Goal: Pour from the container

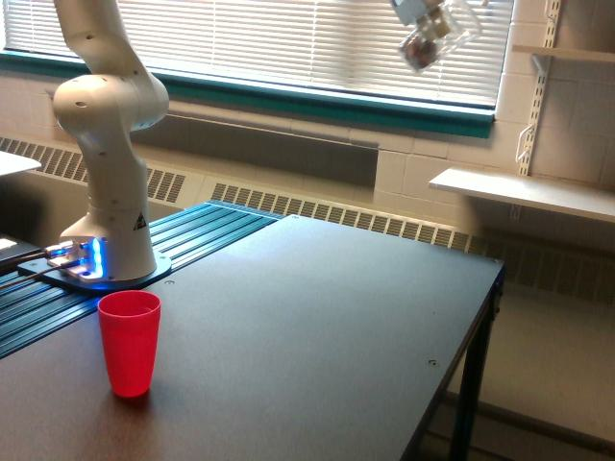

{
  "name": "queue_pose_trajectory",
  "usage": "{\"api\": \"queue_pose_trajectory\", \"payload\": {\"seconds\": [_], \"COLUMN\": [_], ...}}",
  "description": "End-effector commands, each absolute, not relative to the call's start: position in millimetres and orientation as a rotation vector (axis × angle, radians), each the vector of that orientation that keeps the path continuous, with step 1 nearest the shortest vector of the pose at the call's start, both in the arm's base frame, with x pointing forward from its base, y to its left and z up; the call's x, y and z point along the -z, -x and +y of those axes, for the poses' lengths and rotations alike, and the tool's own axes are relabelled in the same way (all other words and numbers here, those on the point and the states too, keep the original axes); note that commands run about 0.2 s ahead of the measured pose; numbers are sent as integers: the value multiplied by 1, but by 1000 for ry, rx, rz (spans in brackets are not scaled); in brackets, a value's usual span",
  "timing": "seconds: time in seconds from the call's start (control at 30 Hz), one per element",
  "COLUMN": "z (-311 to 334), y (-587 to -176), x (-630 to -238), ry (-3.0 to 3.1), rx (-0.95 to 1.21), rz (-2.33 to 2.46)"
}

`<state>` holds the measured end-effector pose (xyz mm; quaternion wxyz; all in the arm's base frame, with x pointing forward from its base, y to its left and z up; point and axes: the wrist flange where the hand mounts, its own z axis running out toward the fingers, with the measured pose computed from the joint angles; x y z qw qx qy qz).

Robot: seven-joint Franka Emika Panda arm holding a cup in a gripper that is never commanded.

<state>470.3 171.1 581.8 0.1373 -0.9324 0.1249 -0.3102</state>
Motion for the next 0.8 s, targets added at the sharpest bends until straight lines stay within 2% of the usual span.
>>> {"api": "queue_pose_trajectory", "payload": {"seconds": [0.03, 0.4, 0.8], "z": [136, 78, 14], "y": [-458, -430, -415], "x": [-564, -553, -561], "ry": [2729, 2727, 2708], "rx": [842, 751, 732], "rz": [564, 847, 1133]}}
